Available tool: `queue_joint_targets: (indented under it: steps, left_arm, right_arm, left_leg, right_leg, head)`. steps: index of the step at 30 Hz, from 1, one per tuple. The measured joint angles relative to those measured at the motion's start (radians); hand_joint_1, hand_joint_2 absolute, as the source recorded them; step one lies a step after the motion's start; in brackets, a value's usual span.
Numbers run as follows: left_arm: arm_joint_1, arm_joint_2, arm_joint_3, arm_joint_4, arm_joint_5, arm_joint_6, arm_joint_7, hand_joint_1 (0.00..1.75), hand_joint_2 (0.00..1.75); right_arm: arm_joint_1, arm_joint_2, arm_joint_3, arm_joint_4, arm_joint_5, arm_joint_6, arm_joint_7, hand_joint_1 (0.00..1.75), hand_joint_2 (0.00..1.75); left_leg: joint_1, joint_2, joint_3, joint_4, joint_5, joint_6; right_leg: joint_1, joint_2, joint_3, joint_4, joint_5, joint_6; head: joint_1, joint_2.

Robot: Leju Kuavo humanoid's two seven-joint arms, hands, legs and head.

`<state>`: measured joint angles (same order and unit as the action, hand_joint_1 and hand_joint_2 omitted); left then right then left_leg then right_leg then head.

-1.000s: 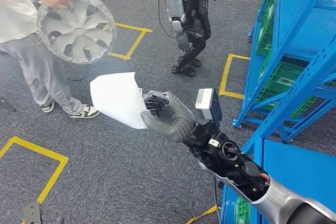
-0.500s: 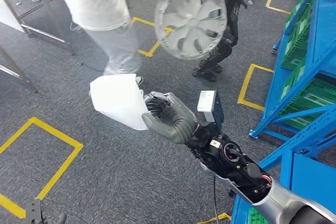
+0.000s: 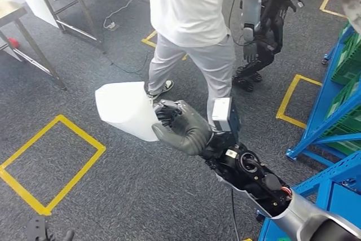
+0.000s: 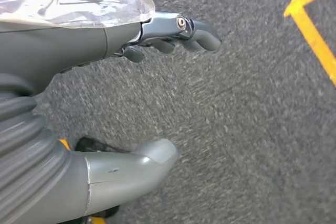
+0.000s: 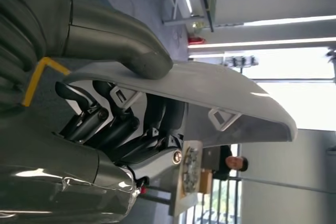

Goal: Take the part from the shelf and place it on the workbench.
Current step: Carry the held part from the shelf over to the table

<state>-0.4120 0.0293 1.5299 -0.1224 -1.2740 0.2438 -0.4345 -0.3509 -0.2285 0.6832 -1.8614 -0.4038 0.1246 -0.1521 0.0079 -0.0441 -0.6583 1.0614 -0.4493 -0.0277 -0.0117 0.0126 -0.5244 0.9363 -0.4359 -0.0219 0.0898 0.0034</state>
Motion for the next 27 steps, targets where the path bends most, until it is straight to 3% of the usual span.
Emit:
queue_joint_targets:
  steps: [2,3,4,5,7,9,12,13,15,16,18,19,20,21,23,25,27]
  left_arm:
    - [-0.001,0.0,0.0,0.0,0.0,0.0,0.0,0.0,1.75]
    - [0.0,-0.001,0.0,0.0,0.0,0.0,0.0,0.0,1.75]
    - [0.002,-0.001,0.0,0.0,0.001,0.0,0.0,0.0,1.75]
    - [0.003,-0.001,0.0,0.0,0.001,0.0,0.0,0.0,1.75]
    - [0.002,0.0,0.0,0.0,0.001,0.0,0.0,0.0,1.75]
    - [-0.002,0.001,0.0,0.0,0.003,0.0,0.0,0.0,1.75]
    - [-0.002,0.002,0.0,0.0,0.007,0.0,-0.001,0.0,1.75]
    - [-0.002,0.002,0.0,0.0,0.009,0.0,-0.001,0.0,1.75]
    - [-0.002,0.002,0.0,0.0,0.01,0.0,-0.002,0.0,1.75]
    - [-0.002,0.001,0.0,0.0,0.011,0.0,-0.002,0.0,1.75]
    - [-0.002,0.001,0.0,0.0,0.011,0.0,-0.002,0.0,1.75]
    - [-0.001,0.001,0.0,0.0,0.011,0.0,-0.002,0.0,1.75]
    - [-0.001,0.0,0.0,0.0,0.011,0.0,-0.002,0.0,1.75]
    - [-0.001,0.0,0.0,0.0,0.011,0.0,-0.002,0.0,1.75]
    - [-0.001,-0.002,0.0,0.0,0.013,0.0,-0.003,0.0,1.75]
    - [-0.002,-0.003,0.0,0.0,0.015,0.0,-0.004,0.0,1.75]
    - [-0.001,-0.002,0.0,0.0,0.017,0.0,-0.005,0.0,1.75]
  right_arm:
    - [0.003,0.0,0.0,0.001,0.0,0.001,0.001,1.75,1.75]
    - [0.005,0.0,0.001,0.001,0.0,0.001,0.001,1.75,1.75]
    - [0.006,0.0,0.001,0.002,0.0,0.001,0.001,1.75,1.75]
    - [0.007,0.0,0.001,0.002,0.0,0.001,0.001,1.75,1.75]
    - [0.007,0.0,0.001,0.002,0.0,0.0,0.001,1.75,1.75]
    - [0.005,0.0,0.001,0.002,0.0,0.001,0.001,1.75,1.75]
    - [0.005,0.0,0.0,0.002,0.001,0.001,0.001,1.75,1.75]
    - [0.005,0.0,0.0,0.001,0.002,0.001,0.002,1.75,1.75]
    - [0.005,0.0,-0.001,0.001,0.002,0.0,0.002,1.75,1.75]
    - [0.005,0.0,-0.001,0.001,0.002,0.0,0.002,1.75,1.75]
    - [0.009,0.0,-0.001,0.001,0.002,0.0,0.002,1.75,1.75]
    - [0.011,0.0,-0.001,0.001,0.002,0.0,0.002,1.75,1.75]
    - [0.013,0.0,-0.001,0.001,0.002,-0.001,0.002,1.75,1.75]
    - [0.013,0.0,-0.001,0.002,0.002,-0.001,0.002,1.75,1.75]
    - [0.013,-0.001,-0.002,0.002,0.002,-0.002,0.002,1.75,1.75]
    - [0.013,-0.002,-0.004,0.0,0.002,-0.002,0.002,1.75,1.75]
    - [0.013,-0.002,-0.005,-0.001,0.003,-0.003,0.003,1.75,1.75]
  left_leg:
    - [0.003,0.029,-0.068,0.138,-0.058,-0.009]
    - [0.006,0.034,-0.088,0.179,-0.067,-0.013]
    - [0.007,0.036,-0.087,0.178,-0.057,-0.015]
    - [0.009,0.04,-0.063,0.134,-0.029,-0.016]
    - [0.008,0.067,0.022,-0.02,0.033,-0.011]
    - [0.002,0.089,0.074,-0.116,0.06,0.001]
    - [-0.002,0.075,0.077,-0.124,0.058,0.019]
    - [0.0,0.068,0.08,-0.127,0.059,0.025]
    - [0.007,0.055,0.085,-0.131,0.06,0.036]
    - [0.009,0.049,0.086,-0.132,0.06,0.039]
    - [0.01,0.033,0.087,-0.132,0.059,0.041]
    - [0.01,0.024,0.087,-0.132,0.058,0.041]
    - [0.01,0.013,0.089,-0.131,0.057,0.04]
    - [0.011,0.002,0.091,-0.131,0.056,0.039]
    - [0.01,-0.02,0.095,-0.126,0.05,0.03]
    - [0.009,-0.036,0.088,-0.121,0.047,0.02]
    - [0.011,-0.051,0.08,-0.122,0.05,0.008]
  right_leg:
    - [0.001,-0.021,-0.002,-0.001,0.0,-0.003]
    - [0.002,-0.031,-0.002,-0.001,0.0,-0.003]
    - [0.002,-0.041,-0.003,-0.001,0.0,-0.003]
    - [0.002,-0.049,-0.002,0.0,-0.001,-0.002]
    - [0.004,-0.064,0.001,0.001,-0.004,0.003]
    - [0.008,-0.075,0.002,0.002,-0.008,0.011]
    - [0.011,-0.091,0.007,0.001,-0.013,0.026]
    - [0.01,-0.085,0.006,0.007,-0.02,0.032]
    - [0.005,-0.054,-0.025,0.077,-0.064,0.042]
    - [0.003,-0.034,-0.059,0.149,-0.099,0.046]
    - [0.002,-0.02,-0.133,0.298,-0.154,0.05]
    - [0.001,-0.019,-0.154,0.336,-0.158,0.051]
    - [0.001,-0.018,-0.153,0.326,-0.138,0.05]
    - [0.0,-0.016,-0.134,0.278,-0.103,0.049]
    - [-0.005,0.015,-0.065,0.121,-0.026,0.047]
    - [-0.01,0.046,-0.022,0.03,-0.003,0.042]
    - [-0.008,0.045,-0.015,0.021,-0.011,0.032]
  head:
    - [-0.007,0.0]
    - [-0.007,0.0]
    - [-0.008,0.0]
    - [-0.008,0.0]
    - [-0.01,0.0]
    - [-0.009,0.0]
    - [-0.008,0.0]
    - [-0.007,0.0]
    - [-0.001,0.0]
    - [0.004,0.0]
    - [0.011,0.0]
    - [0.012,0.0]
    - [0.013,0.0]
    - [0.014,0.0]
    - [0.018,0.0]
    - [0.016,0.0]
    - [0.01,0.0]
